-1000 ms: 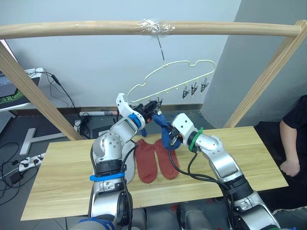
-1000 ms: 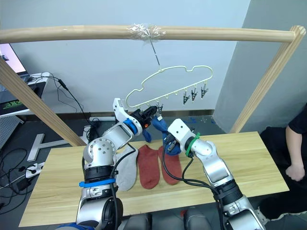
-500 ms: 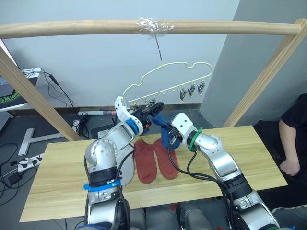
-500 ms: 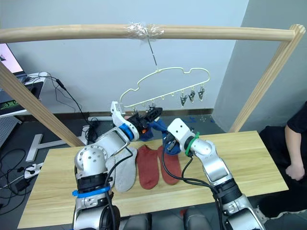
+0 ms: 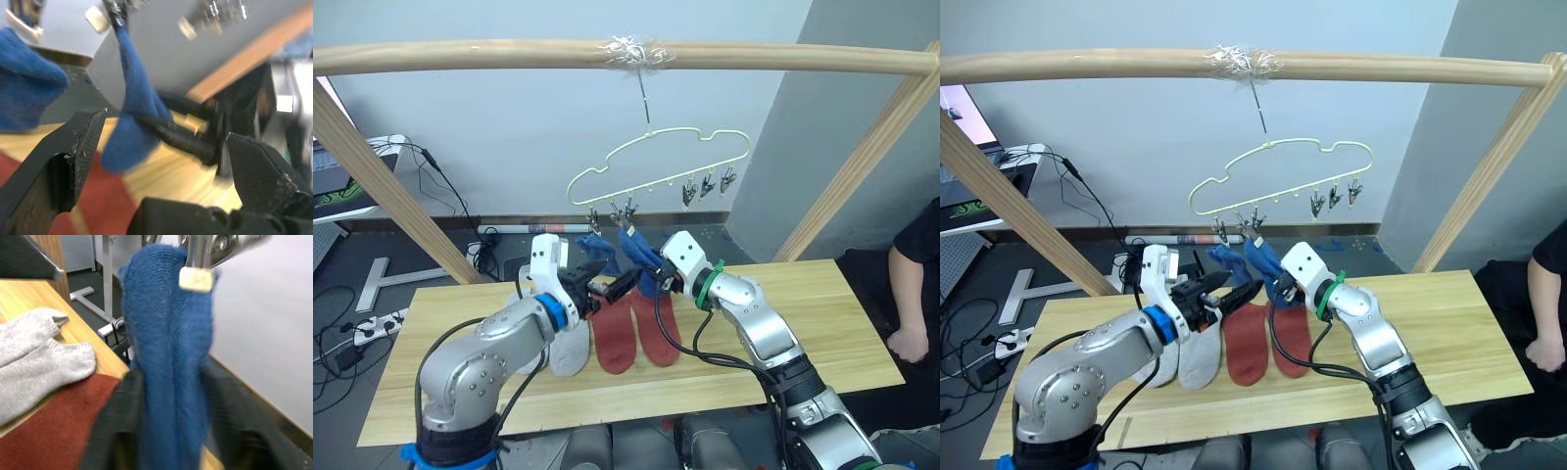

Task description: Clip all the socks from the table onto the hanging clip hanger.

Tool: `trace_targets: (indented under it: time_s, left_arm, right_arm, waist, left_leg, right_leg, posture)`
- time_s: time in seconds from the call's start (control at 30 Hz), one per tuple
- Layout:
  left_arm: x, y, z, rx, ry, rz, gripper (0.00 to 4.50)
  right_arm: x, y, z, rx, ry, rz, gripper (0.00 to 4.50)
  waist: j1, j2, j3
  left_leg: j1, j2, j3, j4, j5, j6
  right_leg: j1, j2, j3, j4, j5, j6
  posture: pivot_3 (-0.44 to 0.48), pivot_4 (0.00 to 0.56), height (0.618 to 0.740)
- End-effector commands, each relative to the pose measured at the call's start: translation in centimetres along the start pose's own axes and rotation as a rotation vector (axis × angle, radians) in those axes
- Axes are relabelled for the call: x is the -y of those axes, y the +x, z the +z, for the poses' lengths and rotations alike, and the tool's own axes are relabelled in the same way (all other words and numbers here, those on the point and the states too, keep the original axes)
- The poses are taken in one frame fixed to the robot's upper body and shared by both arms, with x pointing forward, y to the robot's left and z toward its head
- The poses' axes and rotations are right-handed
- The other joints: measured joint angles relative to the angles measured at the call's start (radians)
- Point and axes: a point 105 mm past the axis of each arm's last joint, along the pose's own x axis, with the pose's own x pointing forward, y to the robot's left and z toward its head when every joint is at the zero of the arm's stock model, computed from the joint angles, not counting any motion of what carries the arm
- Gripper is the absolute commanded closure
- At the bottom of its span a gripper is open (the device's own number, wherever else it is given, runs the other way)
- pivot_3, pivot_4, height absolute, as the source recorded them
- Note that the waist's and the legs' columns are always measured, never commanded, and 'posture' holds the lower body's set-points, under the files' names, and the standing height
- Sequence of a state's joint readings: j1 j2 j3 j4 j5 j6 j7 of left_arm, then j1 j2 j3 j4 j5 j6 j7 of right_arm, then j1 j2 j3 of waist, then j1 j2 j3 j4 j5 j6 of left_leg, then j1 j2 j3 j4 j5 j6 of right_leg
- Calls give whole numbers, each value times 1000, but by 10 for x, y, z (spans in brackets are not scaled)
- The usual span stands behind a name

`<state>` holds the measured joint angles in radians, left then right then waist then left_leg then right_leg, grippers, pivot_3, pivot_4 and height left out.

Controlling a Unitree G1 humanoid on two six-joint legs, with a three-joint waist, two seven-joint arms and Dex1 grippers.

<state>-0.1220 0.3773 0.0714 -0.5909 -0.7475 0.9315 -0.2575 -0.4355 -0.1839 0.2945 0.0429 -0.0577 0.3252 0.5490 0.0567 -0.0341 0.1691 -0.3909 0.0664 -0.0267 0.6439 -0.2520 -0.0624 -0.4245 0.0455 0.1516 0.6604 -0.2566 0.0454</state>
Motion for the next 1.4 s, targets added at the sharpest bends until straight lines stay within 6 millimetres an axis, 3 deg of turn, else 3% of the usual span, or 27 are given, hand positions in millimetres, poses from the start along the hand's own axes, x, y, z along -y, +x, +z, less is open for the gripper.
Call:
trace_targets:
  time_s: [0.03,0.17,0.37,0.67,0.9,1.4]
  left_arm:
    - [9,0,8,80,130,-37,0]
    - [8,2,8,111,174,-27,0]
    - [7,14,14,156,299,-13,0]
    - [5,42,30,256,446,64,0]
    - [14,64,33,295,496,78,1792]
    - [-11,89,31,311,495,234,1792]
  right_arm:
    - [2,-7,9,39,0,-5,1335]
    - [4,-14,6,27,-2,-17,28]
    - [7,-33,5,14,-22,-29,28]
    - [12,-65,43,129,-14,-21,28]
    - [21,-79,54,149,-23,-65,0]
    - [28,-89,80,228,-69,-69,0]
  waist:
    - [3,0,0]
    - [6,0,0]
    - [11,0,0]
    - [19,0,0]
    - [20,0,0]
    - [18,0,0]
  left_leg:
    - [0,0,0,0,0,0]
    - [-2,0,2,1,0,0]
    - [-3,0,2,0,0,0]
    - [-4,-1,2,1,0,0]
    - [-4,-1,2,1,0,0]
    - [-4,-1,1,1,0,0]
  right_leg:
    - [0,0,0,0,0,0]
    - [-1,-2,0,-1,0,-1]
    - [-1,-2,0,-1,0,0]
    - [-2,-2,-1,-1,1,2]
    - [-2,-2,0,-2,2,4]
    - [-1,-2,0,-1,3,5]
  posture:
    - [269,146,740]
    - [260,135,740]
    - [256,132,740]
    - [234,139,740]
    - [205,146,740]
    - [184,148,740]
